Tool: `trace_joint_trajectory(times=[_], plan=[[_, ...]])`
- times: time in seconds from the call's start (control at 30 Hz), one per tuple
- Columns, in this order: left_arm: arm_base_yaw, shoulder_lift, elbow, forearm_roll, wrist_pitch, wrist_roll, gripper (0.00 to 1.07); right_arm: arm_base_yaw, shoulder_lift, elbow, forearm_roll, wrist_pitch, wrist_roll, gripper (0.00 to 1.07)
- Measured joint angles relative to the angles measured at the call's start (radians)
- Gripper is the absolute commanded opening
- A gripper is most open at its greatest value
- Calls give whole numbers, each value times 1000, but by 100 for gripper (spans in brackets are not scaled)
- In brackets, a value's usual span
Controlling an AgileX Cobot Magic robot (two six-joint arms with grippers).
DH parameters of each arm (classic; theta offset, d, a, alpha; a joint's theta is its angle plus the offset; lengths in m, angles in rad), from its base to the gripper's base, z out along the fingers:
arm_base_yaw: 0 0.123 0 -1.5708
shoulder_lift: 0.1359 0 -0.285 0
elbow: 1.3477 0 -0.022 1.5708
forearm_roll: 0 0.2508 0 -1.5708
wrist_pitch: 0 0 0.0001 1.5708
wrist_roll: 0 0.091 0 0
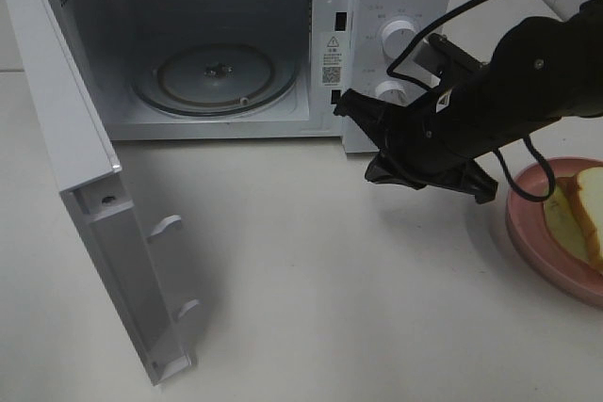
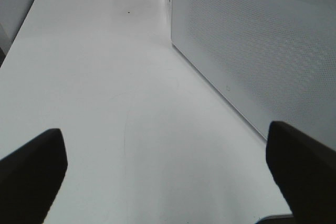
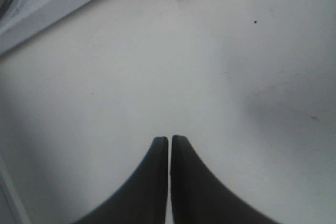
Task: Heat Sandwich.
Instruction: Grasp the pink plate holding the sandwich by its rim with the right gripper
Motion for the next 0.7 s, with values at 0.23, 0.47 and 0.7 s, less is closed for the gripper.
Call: trace_joint_trajectory(times=[0.23,0.47,0.7], plan=[[0,0,0,0,0,0,98,0,-53,-4,-204,218,-130,10],[0,0,0,0,0,0,98,0,-97,-4,-240,350,-244,15],[0,0,0,1,0,0,98,0,-134,-4,-242,440,-365,55]])
